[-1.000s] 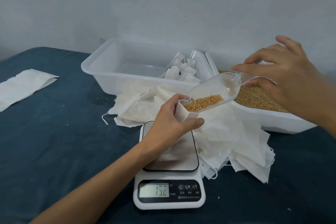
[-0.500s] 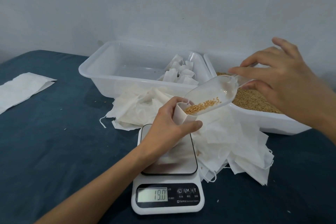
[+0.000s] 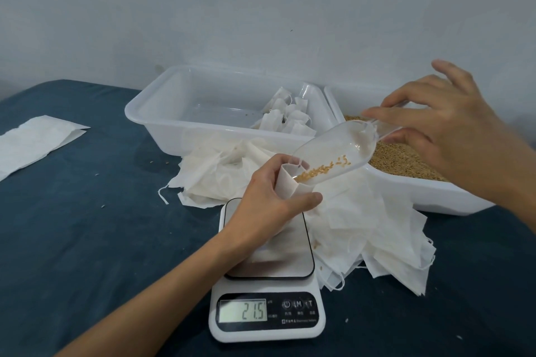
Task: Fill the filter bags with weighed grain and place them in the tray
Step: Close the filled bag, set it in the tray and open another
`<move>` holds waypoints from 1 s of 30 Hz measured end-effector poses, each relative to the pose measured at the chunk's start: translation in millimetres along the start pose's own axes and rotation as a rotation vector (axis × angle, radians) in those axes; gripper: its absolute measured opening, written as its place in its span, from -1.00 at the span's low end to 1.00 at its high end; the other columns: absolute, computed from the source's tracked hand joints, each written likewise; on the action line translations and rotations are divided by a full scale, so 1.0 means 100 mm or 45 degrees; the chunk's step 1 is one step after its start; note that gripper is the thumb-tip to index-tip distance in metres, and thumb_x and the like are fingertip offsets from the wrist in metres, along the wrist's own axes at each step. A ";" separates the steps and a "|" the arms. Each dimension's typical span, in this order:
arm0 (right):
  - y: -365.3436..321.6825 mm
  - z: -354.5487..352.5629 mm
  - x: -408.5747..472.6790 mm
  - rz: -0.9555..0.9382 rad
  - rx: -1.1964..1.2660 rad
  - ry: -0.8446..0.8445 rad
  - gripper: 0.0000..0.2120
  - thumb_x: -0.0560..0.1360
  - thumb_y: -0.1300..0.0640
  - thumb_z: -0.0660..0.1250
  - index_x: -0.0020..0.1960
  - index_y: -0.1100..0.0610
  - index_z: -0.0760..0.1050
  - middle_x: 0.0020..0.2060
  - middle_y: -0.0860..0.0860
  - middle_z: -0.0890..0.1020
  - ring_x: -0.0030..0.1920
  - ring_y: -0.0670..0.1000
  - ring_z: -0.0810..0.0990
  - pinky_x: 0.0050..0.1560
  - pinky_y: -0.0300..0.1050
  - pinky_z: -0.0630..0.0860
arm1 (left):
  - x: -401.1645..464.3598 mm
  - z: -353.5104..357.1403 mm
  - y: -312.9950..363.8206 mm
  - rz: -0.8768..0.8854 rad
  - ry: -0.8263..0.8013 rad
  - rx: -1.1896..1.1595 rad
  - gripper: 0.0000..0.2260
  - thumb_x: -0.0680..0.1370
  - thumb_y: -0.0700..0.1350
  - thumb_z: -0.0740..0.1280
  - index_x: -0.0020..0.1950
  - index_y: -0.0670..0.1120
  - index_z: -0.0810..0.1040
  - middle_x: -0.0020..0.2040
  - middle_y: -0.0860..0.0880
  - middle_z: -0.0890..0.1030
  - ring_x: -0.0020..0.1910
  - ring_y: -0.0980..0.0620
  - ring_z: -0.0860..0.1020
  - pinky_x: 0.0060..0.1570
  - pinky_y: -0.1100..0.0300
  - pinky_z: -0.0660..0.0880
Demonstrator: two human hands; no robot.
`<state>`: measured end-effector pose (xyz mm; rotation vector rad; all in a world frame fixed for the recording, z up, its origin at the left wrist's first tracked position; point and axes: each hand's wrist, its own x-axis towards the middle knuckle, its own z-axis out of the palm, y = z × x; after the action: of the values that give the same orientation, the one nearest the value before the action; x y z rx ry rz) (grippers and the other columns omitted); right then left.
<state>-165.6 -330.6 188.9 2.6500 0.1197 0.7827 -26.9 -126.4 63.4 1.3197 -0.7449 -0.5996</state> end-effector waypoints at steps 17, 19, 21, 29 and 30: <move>0.01 -0.02 0.01 -0.012 -0.024 0.028 -0.64 0.43 0.27 0.51 0.23 0.15 0.67 0.00 0.15 0.65 0.00 0.28 0.62 0.45 0.42 0.18 | 0.00 -0.01 0.00 0.002 -0.003 0.000 -0.59 0.40 -0.21 0.58 0.18 -0.06 0.55 0.16 -0.05 0.68 -0.05 0.06 0.68 -0.05 0.23 0.56; 0.02 -0.02 0.01 -0.012 -0.026 0.031 -0.62 0.42 0.28 0.53 0.23 0.14 0.66 0.00 0.15 0.65 0.01 0.27 0.62 0.46 0.40 0.17 | 0.00 0.00 0.00 0.003 0.003 0.003 -0.58 0.36 -0.15 0.57 0.18 -0.06 0.55 0.14 -0.06 0.69 -0.06 0.05 0.67 -0.05 0.22 0.56; 0.03 -0.02 0.01 -0.016 -0.031 0.035 -0.62 0.43 0.29 0.53 0.23 0.14 0.66 0.01 0.15 0.65 0.01 0.27 0.61 0.46 0.39 0.17 | 0.00 0.00 0.00 0.008 0.003 0.000 -0.58 0.36 -0.14 0.56 0.18 -0.06 0.56 0.11 -0.05 0.69 -0.08 0.05 0.67 -0.04 0.19 0.57; 0.04 0.00 0.00 -0.028 -0.041 0.048 -0.69 0.51 0.25 0.48 0.24 0.14 0.66 0.02 0.14 0.65 0.03 0.26 0.61 0.48 0.38 0.16 | 0.00 0.00 0.01 0.002 0.000 -0.003 -0.60 0.38 -0.16 0.57 0.17 -0.05 0.56 0.05 0.02 0.67 -0.12 0.10 0.65 -0.10 0.28 0.54; 0.04 0.00 0.00 -0.026 -0.040 0.048 -0.69 0.51 0.25 0.48 0.25 0.14 0.65 0.02 0.14 0.65 0.03 0.26 0.61 0.48 0.37 0.16 | 0.00 -0.01 0.01 -0.002 0.000 -0.004 -0.60 0.38 -0.18 0.57 0.17 -0.05 0.56 0.06 0.01 0.68 -0.12 0.09 0.66 -0.10 0.28 0.54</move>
<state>-165.6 -334.7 190.2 2.6011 0.1428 0.8214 -26.5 -125.7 64.5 1.3177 -0.7431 -0.6018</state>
